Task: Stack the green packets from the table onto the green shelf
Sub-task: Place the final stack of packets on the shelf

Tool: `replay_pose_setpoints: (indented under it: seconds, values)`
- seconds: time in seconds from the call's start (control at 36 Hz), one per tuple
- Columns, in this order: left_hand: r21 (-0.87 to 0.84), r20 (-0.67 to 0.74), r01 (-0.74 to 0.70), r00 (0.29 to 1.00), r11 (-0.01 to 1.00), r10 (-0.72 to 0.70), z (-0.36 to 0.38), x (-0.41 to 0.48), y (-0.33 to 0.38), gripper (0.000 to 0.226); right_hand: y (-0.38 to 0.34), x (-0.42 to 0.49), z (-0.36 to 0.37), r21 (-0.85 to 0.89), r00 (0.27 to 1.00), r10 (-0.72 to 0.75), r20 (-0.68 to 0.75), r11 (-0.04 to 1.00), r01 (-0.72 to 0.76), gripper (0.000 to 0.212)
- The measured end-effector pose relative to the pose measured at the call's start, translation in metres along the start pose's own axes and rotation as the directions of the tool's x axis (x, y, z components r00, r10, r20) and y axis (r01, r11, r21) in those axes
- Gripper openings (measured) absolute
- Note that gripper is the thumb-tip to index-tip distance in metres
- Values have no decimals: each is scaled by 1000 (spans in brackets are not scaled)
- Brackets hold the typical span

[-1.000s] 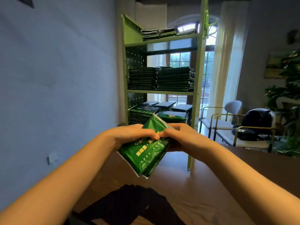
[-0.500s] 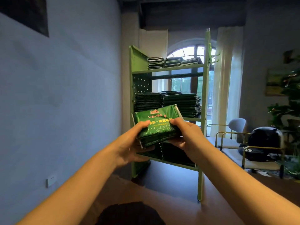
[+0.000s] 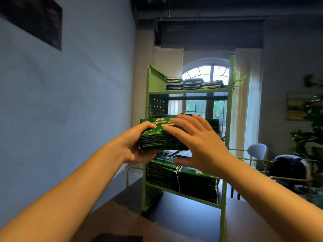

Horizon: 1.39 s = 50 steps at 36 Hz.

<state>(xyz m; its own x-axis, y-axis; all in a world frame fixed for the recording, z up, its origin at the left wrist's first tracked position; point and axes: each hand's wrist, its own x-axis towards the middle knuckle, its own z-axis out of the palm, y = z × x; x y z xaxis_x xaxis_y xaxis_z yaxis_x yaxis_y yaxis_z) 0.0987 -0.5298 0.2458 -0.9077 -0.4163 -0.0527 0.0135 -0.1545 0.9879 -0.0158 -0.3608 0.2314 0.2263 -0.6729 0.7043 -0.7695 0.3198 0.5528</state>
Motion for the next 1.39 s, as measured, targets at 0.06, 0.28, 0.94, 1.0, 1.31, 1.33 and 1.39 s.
replay_pose_setpoints:
  seconds: [0.06,0.28,0.94,1.0,1.31,1.33,1.39]
  values:
    - [-8,31,6,1000,1000,-6,-3,1,9,29,5,8,2,-123,996,-89,-3,989,88,94]
    - [27,70,-54,996,998,52,-8,10,35,28,23,45,2,-260,960,-223,-168,949,175,71]
    - [291,5,-490,860,822,510,25,67,140,42,129,153,6,-305,983,-7,-185,951,-51,58]
    - [300,-42,-482,855,823,516,26,79,138,42,136,157,13,-298,993,33,-112,952,-65,57]
    - [587,-313,-535,542,608,780,17,126,126,23,151,174,50,-230,966,242,90,949,-216,45]
    - [647,-299,-533,481,546,824,17,128,123,24,151,175,52,-197,961,261,95,951,-238,44]
    - [733,-204,-532,421,423,884,18,132,119,29,153,177,53,-130,950,289,116,953,-274,44]
